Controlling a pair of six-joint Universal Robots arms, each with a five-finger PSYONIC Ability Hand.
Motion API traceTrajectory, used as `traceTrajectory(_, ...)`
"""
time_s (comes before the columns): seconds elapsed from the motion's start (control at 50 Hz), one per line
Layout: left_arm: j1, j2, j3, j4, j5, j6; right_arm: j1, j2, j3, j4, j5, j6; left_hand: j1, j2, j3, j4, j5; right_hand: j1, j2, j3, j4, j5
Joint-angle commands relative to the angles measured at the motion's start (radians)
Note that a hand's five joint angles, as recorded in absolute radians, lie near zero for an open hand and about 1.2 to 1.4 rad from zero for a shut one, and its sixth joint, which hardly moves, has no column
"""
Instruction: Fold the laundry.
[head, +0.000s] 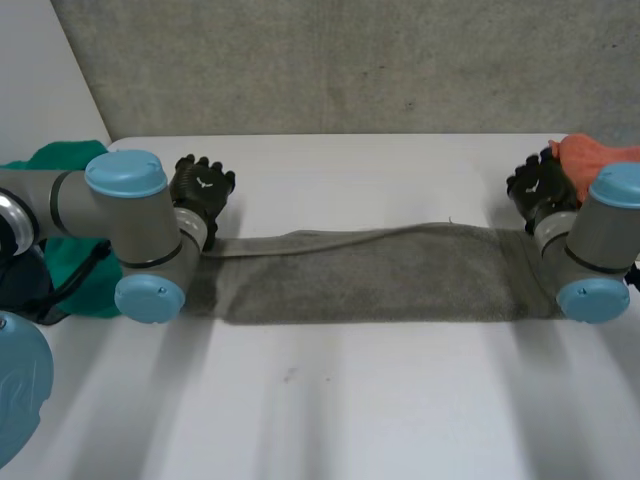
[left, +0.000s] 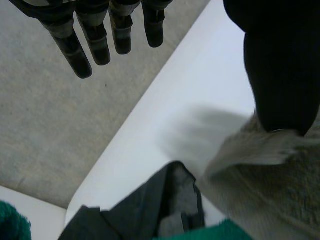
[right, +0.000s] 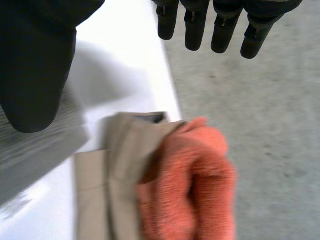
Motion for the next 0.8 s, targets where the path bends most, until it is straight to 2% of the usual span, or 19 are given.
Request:
traceTrajectory(0.02, -0.017, 0.116, -0.058, 0.018, -0.004, -0.015, 0.000, -0.157, 0.062, -0.043, 0.044, 0.193, -0.017, -0.043, -0.043, -0.033, -0.050, -0.049, -0.041, -0.035, -0.037, -0.043)
traceTrajectory(0.08, -0.018, 0.215, -0.145, 0.026, 0.004, -0.027, -0.001, -0.246, 0.119, -0.025, 0.022, 0.279, -0.017, -0.043, -0.043, -0.033, -0.050, -0.049, -0.041, -0.035, -0.037, -0.043)
traceTrajectory(0.1, -0.020, 0.238, -0.165, 0.027, 0.004, -0.028, -0.006, -0.313, 0.157, 0.007, -0.009, 0.317, -0.017, -0.043, -0.043, -0.033, -0.050, -0.049, -0.041, -0.035, -0.037, -0.043)
traceTrajectory(0.18, -0.020, 0.354, -0.273, 0.030, 0.016, -0.047, -0.070, -0.422, 0.240, 0.162, -0.098, 0.345, -0.017, -0.043, -0.043, -0.033, -0.050, -0.049, -0.041, -0.035, -0.037, -0.043)
traceTrajectory(0.32, -0.020, 0.485, -0.465, 0.069, 0.106, -0.099, -0.214, -0.449, 0.358, 0.469, -0.227, 0.364, -0.017, -0.043, -0.043, -0.033, -0.050, -0.001, 0.007, 0.013, 0.011, 0.005)
traceTrajectory(0.4, -0.011, 0.493, -0.531, 0.127, 0.151, -0.113, -0.262, -0.447, 0.429, 0.440, -0.282, 0.362, -0.017, -0.043, -0.043, -0.033, -0.050, 0.151, 0.160, 0.166, 0.164, 0.157)
traceTrajectory(0.48, -0.003, 0.480, -0.558, 0.164, 0.154, -0.114, -0.299, -0.435, 0.479, 0.361, -0.337, 0.356, -0.017, -0.043, -0.043, -0.033, -0.050, 0.255, 0.263, 0.269, 0.267, 0.261)
traceTrajectory(0.64, -0.014, 0.446, -0.560, 0.170, 0.154, -0.116, -0.306, -0.334, 0.495, 0.247, -0.353, 0.342, -0.017, -0.043, -0.043, -0.033, -0.050, 0.345, 0.354, 0.360, 0.357, 0.351)
traceTrajectory(0.66, -0.014, 0.446, -0.560, 0.170, 0.154, -0.116, -0.306, -0.326, 0.490, 0.241, -0.353, 0.342, -0.017, -0.043, -0.043, -0.033, -0.050, 0.465, 0.473, 0.479, 0.477, 0.471)
traceTrajectory(0.68, -0.014, 0.446, -0.560, 0.170, 0.154, -0.116, -0.306, -0.321, 0.487, 0.233, -0.353, 0.341, -0.017, -0.043, -0.043, -0.033, -0.050, 0.707, 0.716, 0.722, 0.720, 0.713)
traceTrajectory(0.7, -0.014, 0.446, -0.560, 0.170, 0.154, -0.116, -0.308, -0.317, 0.484, 0.218, -0.353, 0.341, -0.017, -0.043, -0.043, -0.033, -0.050, 1.168, 1.176, 1.182, 1.180, 1.174)
traceTrajectory(0.8, -0.017, 0.446, -0.567, 0.170, 0.153, -0.117, -0.340, -0.330, 0.495, 0.172, -0.296, 0.330, -0.017, -0.043, -0.043, -0.033, -0.050, 1.173, 1.181, 1.187, 1.185, 1.179)
